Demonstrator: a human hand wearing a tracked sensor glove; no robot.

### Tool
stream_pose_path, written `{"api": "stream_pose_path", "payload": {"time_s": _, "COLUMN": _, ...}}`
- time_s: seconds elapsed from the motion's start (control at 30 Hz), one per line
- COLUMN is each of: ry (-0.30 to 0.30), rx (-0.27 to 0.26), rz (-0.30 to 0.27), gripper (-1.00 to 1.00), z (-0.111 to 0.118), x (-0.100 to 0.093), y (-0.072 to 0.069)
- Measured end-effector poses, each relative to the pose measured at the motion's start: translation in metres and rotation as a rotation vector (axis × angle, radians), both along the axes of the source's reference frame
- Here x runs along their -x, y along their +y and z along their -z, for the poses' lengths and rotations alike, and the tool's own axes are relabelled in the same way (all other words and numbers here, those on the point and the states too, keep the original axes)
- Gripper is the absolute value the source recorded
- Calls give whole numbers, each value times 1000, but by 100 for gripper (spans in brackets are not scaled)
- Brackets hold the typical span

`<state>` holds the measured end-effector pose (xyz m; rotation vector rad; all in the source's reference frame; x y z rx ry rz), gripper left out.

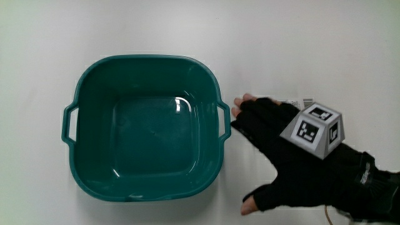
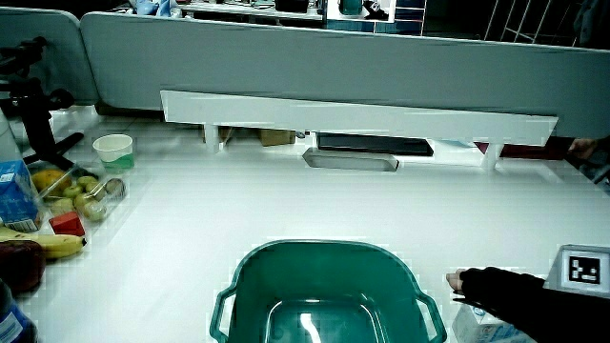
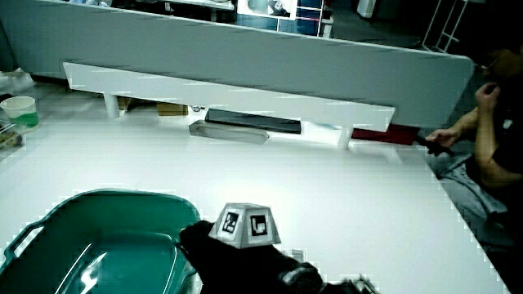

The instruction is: Pick milk from desk

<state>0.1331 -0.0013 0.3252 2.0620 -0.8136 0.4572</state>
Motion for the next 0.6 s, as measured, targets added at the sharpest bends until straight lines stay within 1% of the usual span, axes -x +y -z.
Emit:
{"api": "stream_pose_path", "payload": {"time_s": 0.03, "ry": -5, "rx": 10, "rz": -13, "gripper": 0, "z": -1, "x": -2, "y": -3}}
{"api": "stream_pose_path", "payload": {"time_s": 0.07, "ry": 1, "rx": -6, "rz": -20, "gripper": 0, "z": 1, "x": -3, "y": -5}}
{"api": "stream_pose_path", "payload": {"time_s": 0.1, "ry": 1, "rx": 1, "rz": -29, "gripper": 0, "z": 0, "x": -5, "y": -8}}
{"api": "stream_pose_path", "payload": {"time_s": 0.13, "ry": 22, "rx": -33, "rz": -41, "gripper": 0, "z": -3, "x": -8, "y": -10}}
{"api": "stream_pose_path", "payload": {"time_s": 0.17, "ry": 26, "rx": -12, "rz": -42, "gripper": 0, "z": -8, "x": -11, "y": -12}}
{"api": "stream_pose_path", "payload": {"time_s": 0.2, "ry": 27, "rx": 2, "rz": -64, "gripper": 0, "z": -8, "x": -12, "y": -15}}
{"api": "stream_pose_path", "payload": {"time_s": 0.23, "ry": 39, "rx": -7, "rz": -69, "gripper": 0, "z": -12, "x": -15, "y": -17}}
{"api": "stream_pose_path", "payload": {"time_s": 0.37, "ry": 69, "rx": 0, "rz": -103, "gripper": 0, "z": -27, "x": -26, "y": -26}}
{"api": "stream_pose_path", "payload": {"time_s": 0.4, "ry": 80, "rx": 12, "rz": -119, "gripper": 0, "z": -30, "x": -29, "y": -29}}
{"api": "stream_pose_path", "payload": {"time_s": 0.47, "ry": 98, "rx": 12, "rz": -137, "gripper": 0, "z": -36, "x": -34, "y": -34}}
{"api": "stream_pose_path", "payload": {"time_s": 0.53, "ry": 108, "rx": 37, "rz": -163, "gripper": 0, "z": -41, "x": -38, "y": -38}}
{"api": "stream_pose_path", "payload": {"time_s": 0.6, "ry": 131, "rx": 40, "rz": -176, "gripper": 0, "z": -47, "x": -42, "y": -42}}
